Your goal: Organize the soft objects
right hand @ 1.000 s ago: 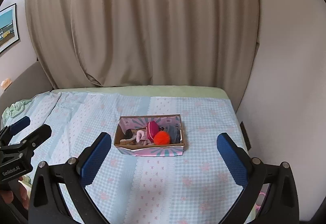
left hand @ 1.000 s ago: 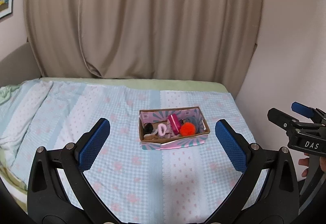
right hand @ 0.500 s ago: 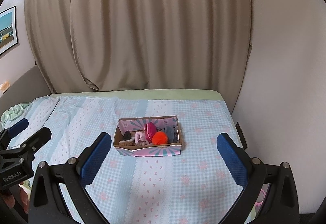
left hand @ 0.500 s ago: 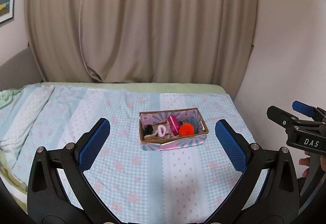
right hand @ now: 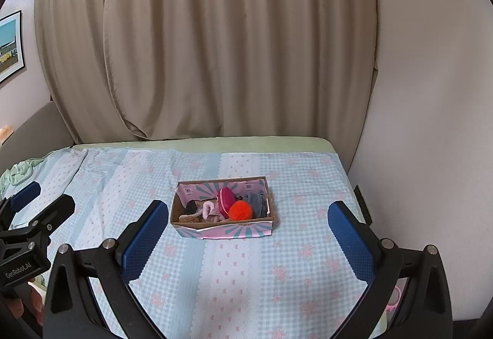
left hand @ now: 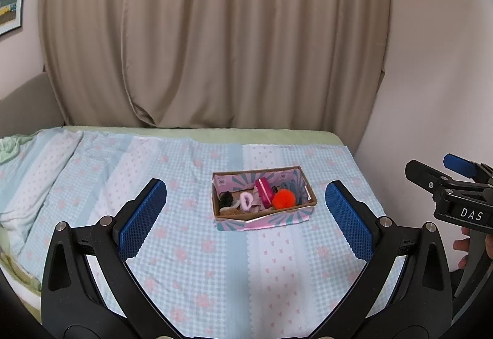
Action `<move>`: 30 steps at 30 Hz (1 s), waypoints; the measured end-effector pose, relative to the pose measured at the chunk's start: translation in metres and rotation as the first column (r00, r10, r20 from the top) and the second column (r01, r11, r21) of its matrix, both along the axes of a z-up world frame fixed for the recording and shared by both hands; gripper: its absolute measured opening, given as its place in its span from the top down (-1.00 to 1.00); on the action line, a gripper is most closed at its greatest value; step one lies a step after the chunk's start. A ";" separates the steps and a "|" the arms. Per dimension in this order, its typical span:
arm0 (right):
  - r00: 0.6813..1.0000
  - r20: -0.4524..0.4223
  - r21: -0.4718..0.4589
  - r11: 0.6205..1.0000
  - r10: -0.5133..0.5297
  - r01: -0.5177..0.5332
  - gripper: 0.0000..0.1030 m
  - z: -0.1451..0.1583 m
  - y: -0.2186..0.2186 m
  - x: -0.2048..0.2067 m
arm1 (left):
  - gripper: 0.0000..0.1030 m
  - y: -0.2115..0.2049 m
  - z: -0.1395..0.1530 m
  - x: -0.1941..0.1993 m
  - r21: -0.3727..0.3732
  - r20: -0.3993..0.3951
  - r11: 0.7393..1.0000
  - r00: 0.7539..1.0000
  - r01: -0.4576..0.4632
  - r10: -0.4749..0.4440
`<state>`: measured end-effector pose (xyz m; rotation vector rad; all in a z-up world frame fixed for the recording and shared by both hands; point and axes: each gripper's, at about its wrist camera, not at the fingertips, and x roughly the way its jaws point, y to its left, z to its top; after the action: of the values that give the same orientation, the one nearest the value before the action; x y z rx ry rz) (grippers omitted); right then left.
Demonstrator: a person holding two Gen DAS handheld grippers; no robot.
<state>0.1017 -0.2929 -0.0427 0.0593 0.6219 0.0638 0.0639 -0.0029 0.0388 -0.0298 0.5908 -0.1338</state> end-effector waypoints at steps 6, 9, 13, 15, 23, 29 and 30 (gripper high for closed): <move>1.000 0.003 -0.001 1.000 -0.002 0.002 -1.00 0.001 0.000 0.001 | -0.99 0.001 0.000 0.002 0.004 0.006 1.000 1.000 0.002 -0.002; 1.000 0.005 0.000 1.000 -0.006 0.006 -1.00 0.000 0.001 0.003 | -0.99 0.001 0.000 0.004 0.004 0.008 1.000 1.000 0.004 -0.004; 1.000 0.006 0.000 1.000 -0.010 0.010 -1.00 0.000 0.002 0.003 | -0.99 0.001 -0.001 0.004 0.003 0.011 1.000 1.000 0.006 -0.006; 1.000 0.007 -0.001 1.000 -0.011 0.011 -1.00 0.000 0.003 0.004 | -0.99 0.001 -0.001 0.004 0.003 0.012 1.000 1.000 0.007 -0.007; 1.000 0.006 0.001 1.000 -0.010 0.010 -1.00 0.000 0.002 0.003 | -0.99 0.001 -0.001 0.002 0.004 0.015 1.000 1.000 0.004 -0.004; 1.000 0.009 0.002 1.000 -0.012 0.012 -1.00 0.000 0.003 0.003 | -0.99 0.002 0.000 0.001 0.001 0.024 1.000 1.000 0.003 -0.003; 1.000 0.010 0.003 1.000 -0.015 0.015 -1.00 0.000 0.003 0.003 | -0.99 0.002 0.001 -0.001 -0.001 0.025 1.000 1.000 0.003 -0.003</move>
<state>0.1047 -0.2900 -0.0428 0.0660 0.6115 0.0509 0.0630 -0.0008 0.0395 -0.0279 0.5660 -0.1372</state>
